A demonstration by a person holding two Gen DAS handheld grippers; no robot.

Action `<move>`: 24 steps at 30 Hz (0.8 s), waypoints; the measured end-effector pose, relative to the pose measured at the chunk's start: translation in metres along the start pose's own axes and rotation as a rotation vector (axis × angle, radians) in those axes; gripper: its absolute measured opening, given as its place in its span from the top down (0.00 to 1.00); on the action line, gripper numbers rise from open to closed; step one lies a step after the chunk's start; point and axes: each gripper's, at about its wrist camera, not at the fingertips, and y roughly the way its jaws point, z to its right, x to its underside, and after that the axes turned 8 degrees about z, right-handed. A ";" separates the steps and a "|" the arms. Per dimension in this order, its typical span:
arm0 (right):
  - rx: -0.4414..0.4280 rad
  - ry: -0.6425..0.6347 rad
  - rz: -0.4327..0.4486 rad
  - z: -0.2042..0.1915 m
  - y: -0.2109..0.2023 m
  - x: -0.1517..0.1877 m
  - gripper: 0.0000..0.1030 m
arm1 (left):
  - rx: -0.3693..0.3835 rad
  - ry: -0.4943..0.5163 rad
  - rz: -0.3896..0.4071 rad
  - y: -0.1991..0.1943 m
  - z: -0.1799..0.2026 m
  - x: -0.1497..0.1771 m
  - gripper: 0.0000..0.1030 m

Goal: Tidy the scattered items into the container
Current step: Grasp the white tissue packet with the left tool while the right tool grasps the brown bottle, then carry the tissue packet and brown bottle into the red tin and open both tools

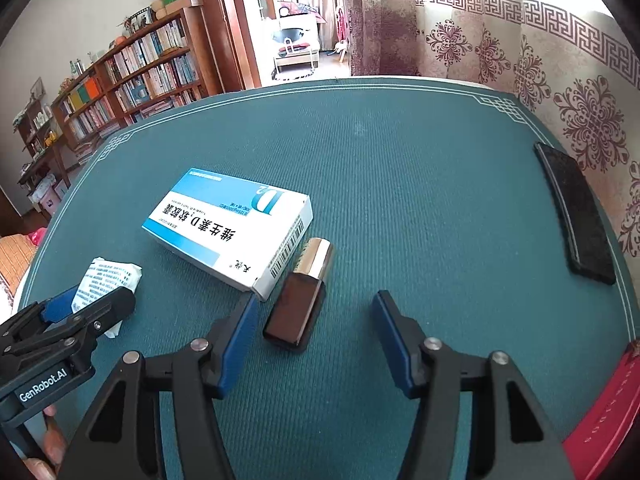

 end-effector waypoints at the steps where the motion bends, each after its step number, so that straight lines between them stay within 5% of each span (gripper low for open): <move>1: 0.021 -0.018 0.005 -0.003 0.002 0.000 0.46 | 0.001 -0.002 0.000 0.000 0.000 0.000 0.29; 3: 0.057 -0.046 0.014 -0.009 0.004 0.000 0.52 | 0.001 0.000 0.001 0.000 -0.001 0.000 0.29; 7: 0.049 -0.046 0.011 -0.005 0.000 0.002 0.79 | 0.014 -0.006 0.000 -0.001 0.000 0.001 0.29; 15: -0.029 0.005 0.028 0.008 -0.037 0.016 0.79 | 0.044 -0.001 0.019 -0.010 0.006 0.000 0.29; 24: -0.002 0.057 0.084 0.032 -0.098 0.032 0.79 | 0.105 0.047 0.061 -0.032 0.031 -0.001 0.29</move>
